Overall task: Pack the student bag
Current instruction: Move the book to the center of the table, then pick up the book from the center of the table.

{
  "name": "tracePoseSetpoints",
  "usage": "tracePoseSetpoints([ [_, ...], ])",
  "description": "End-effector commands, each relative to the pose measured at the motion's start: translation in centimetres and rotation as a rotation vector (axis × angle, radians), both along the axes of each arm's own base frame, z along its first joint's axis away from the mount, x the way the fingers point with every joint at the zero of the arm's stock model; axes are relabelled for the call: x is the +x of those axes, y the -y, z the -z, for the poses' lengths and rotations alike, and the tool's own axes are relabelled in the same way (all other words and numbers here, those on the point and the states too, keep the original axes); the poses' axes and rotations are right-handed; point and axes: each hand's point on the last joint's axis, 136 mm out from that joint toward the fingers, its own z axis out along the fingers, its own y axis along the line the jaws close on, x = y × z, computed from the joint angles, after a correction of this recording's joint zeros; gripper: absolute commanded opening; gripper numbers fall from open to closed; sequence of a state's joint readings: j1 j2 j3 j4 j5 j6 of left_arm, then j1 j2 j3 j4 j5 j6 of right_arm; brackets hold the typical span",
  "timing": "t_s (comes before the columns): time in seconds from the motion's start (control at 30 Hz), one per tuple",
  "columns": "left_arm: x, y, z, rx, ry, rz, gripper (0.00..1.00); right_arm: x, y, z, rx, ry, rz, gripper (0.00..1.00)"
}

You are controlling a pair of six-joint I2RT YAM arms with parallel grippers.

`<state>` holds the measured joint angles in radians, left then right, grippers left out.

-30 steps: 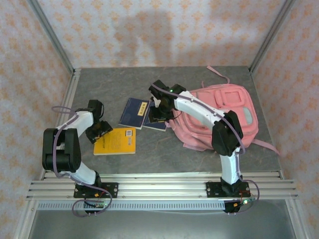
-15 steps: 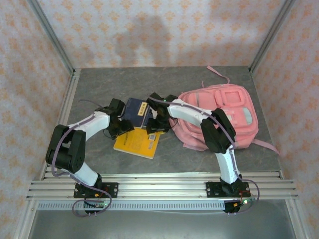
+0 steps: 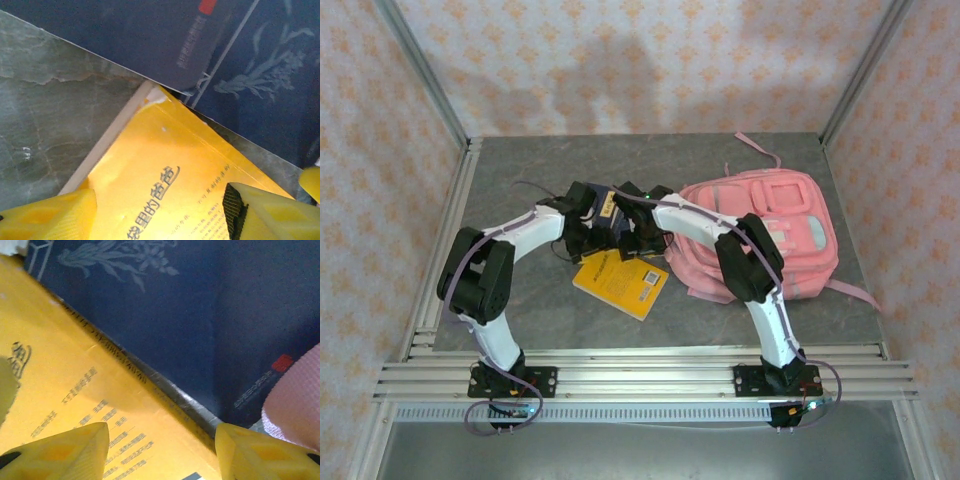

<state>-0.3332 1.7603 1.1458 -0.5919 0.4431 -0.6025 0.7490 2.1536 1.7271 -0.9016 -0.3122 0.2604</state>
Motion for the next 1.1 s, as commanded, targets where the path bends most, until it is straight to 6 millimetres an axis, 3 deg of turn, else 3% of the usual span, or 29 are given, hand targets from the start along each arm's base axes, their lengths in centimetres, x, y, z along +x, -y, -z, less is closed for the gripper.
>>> tracePoseSetpoints([
  [0.0,-1.8,-0.6,-2.7,0.014,0.025,0.009,0.71,0.0,1.7,2.3,-0.067,-0.009,0.025,0.59],
  [0.13,-5.8,-1.7,-2.1,0.002,-0.036,-0.027,0.71,-2.5,1.6,4.1,-0.042,-0.125,0.012,0.60],
  [0.3,-9.5,-2.5,-1.2,-0.029,-0.071,-0.060,0.71,-4.4,0.7,4.3,0.001,-0.168,-0.014,0.58],
  [0.5,-12.0,-1.9,1.6,-0.123,-0.127,-0.126,0.55,-5.3,0.4,4.4,0.018,-0.198,0.044,0.52],
  [0.63,-11.3,-0.9,2.6,-0.193,-0.108,-0.143,0.51,-6.6,-1.1,4.4,0.116,-0.274,0.068,0.49],
  [0.93,-7.9,0.4,1.5,-0.212,-0.037,-0.084,0.49,-9.4,-3.0,3.1,0.275,-0.406,-0.010,0.46],
  [1.07,-6.6,0.6,0.6,-0.214,-0.017,-0.062,0.48,-10.3,-2.9,2.8,0.290,-0.441,-0.056,0.46],
])
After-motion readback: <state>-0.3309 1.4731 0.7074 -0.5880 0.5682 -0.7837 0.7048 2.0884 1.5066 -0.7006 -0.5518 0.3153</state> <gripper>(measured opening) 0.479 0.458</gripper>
